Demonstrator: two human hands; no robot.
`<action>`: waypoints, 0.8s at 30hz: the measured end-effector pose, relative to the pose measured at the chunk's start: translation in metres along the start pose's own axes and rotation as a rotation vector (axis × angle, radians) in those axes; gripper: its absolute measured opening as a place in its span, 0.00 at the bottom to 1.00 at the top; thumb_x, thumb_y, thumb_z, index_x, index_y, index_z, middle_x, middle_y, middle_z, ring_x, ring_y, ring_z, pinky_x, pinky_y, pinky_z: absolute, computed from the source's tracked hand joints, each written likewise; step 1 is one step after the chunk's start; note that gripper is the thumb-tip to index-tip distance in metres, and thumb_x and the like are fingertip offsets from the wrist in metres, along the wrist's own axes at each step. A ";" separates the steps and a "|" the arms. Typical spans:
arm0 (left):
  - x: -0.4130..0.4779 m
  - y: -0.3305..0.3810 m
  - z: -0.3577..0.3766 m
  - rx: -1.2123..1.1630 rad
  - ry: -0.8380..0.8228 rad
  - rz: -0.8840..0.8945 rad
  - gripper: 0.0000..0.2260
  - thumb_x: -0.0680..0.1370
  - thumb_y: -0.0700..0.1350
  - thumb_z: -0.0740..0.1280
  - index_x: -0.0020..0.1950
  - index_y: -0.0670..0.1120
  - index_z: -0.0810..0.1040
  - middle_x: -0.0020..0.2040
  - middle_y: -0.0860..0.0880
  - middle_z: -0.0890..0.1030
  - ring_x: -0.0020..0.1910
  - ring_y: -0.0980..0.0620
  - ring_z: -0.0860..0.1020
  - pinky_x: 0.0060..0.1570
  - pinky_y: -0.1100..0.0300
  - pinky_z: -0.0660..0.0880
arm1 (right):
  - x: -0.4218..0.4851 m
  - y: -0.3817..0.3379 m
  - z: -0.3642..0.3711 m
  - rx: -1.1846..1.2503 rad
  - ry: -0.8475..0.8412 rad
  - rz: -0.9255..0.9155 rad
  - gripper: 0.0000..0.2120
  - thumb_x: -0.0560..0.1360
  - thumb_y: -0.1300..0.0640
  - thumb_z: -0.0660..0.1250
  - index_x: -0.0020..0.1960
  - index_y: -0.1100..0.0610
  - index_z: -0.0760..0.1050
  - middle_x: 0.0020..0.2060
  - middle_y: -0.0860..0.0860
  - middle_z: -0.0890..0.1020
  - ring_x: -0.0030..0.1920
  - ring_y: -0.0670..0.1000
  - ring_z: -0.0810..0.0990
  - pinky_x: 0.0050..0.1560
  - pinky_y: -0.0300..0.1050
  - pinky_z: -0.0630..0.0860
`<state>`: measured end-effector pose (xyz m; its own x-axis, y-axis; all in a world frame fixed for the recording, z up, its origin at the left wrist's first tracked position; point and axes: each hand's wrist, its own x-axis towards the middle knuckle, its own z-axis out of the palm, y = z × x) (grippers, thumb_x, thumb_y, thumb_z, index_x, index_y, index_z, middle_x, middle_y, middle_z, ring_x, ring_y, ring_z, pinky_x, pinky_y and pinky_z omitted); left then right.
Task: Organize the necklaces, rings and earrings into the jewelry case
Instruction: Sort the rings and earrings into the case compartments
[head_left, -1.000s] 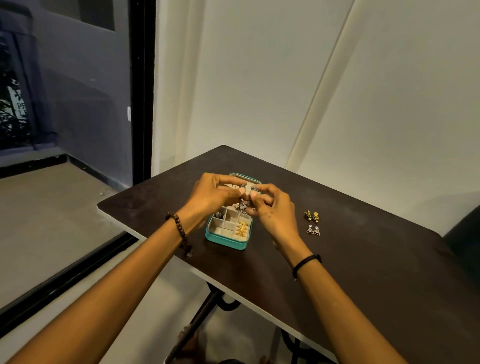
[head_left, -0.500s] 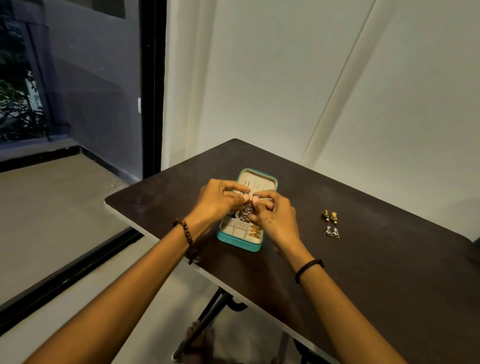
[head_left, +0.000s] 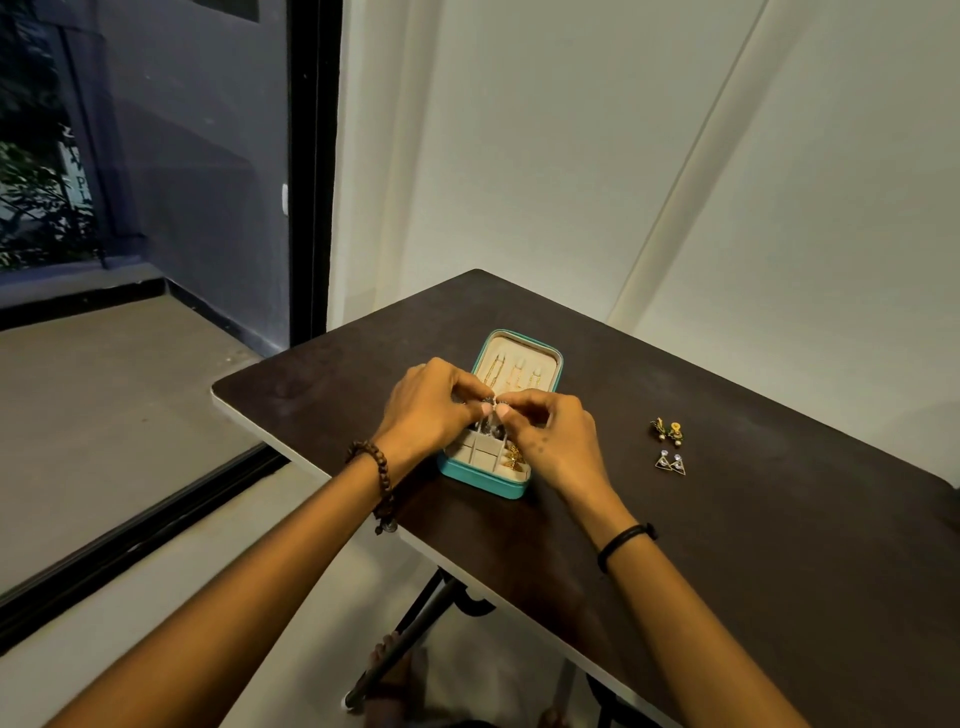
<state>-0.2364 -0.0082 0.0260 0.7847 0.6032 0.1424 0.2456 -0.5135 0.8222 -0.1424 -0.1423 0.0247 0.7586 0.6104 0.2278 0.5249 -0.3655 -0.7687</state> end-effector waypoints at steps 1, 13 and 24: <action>0.000 -0.001 0.000 0.026 -0.002 0.001 0.09 0.77 0.47 0.73 0.57 0.52 0.84 0.56 0.50 0.85 0.48 0.53 0.84 0.45 0.53 0.84 | 0.000 0.001 0.000 -0.001 -0.007 0.014 0.08 0.78 0.58 0.71 0.56 0.53 0.84 0.49 0.43 0.82 0.43 0.34 0.77 0.35 0.22 0.71; -0.014 -0.005 0.006 0.147 0.006 0.048 0.16 0.71 0.52 0.78 0.58 0.56 0.81 0.52 0.56 0.84 0.54 0.56 0.79 0.49 0.56 0.80 | -0.002 0.003 0.002 -0.065 -0.051 -0.003 0.04 0.79 0.59 0.69 0.53 0.55 0.81 0.53 0.49 0.81 0.43 0.39 0.78 0.29 0.25 0.72; -0.032 -0.012 0.009 0.304 0.033 -0.113 0.13 0.71 0.61 0.75 0.45 0.52 0.84 0.49 0.54 0.85 0.47 0.56 0.81 0.43 0.57 0.82 | 0.022 0.001 -0.006 -0.402 -0.209 -0.328 0.16 0.78 0.65 0.66 0.59 0.49 0.82 0.56 0.52 0.78 0.58 0.52 0.77 0.58 0.50 0.80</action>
<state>-0.2595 -0.0267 0.0064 0.7255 0.6834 0.0815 0.4923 -0.5981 0.6324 -0.1228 -0.1329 0.0328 0.4600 0.8484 0.2618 0.8574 -0.3478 -0.3794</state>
